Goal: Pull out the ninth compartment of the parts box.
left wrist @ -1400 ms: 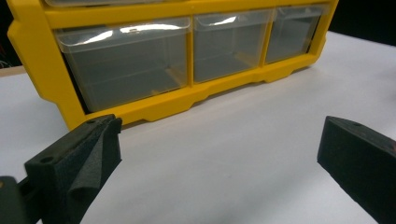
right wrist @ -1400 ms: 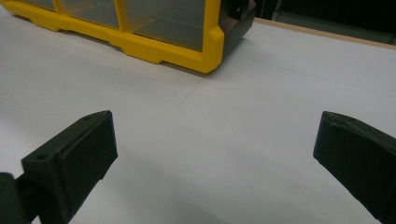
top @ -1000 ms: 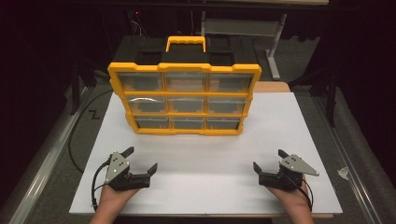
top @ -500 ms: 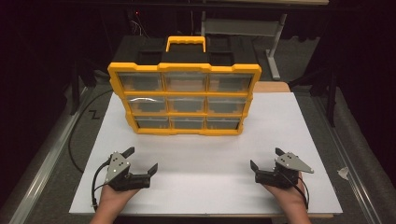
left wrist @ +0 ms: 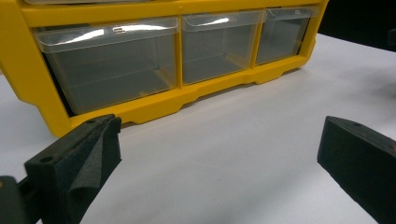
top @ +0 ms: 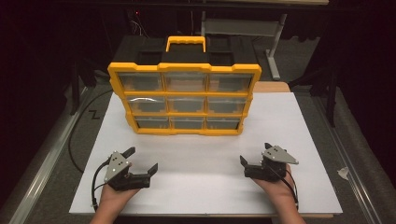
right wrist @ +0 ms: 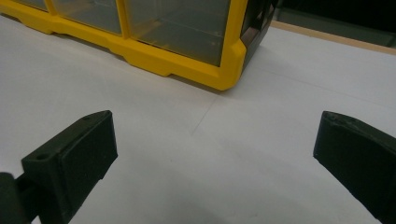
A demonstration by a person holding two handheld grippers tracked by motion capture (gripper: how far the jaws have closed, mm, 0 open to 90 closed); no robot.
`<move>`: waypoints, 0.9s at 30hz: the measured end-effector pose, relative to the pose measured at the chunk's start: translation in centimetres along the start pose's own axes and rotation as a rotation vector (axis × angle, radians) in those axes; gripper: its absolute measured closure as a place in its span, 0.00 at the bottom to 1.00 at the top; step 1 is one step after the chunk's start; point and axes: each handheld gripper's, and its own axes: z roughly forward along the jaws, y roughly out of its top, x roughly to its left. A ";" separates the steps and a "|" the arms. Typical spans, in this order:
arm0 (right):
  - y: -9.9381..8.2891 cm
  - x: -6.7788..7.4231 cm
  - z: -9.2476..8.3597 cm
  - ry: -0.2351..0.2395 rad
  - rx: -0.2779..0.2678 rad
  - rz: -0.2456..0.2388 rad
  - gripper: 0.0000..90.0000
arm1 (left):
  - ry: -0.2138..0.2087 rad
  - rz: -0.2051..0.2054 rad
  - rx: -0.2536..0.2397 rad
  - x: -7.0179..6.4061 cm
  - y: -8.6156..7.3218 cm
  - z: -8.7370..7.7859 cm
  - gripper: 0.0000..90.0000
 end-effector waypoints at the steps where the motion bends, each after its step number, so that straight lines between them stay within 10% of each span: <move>1: 0.1 0.0 0.3 -0.003 -0.003 -0.004 0.01 | 0.000 0.000 -0.002 0.0 0.0 0.0 0.00; 27: 2.0 -1.1 4.9 -0.071 0.009 -0.014 0.01 | 0.053 0.009 0.008 0.4 -0.2 -0.2 0.00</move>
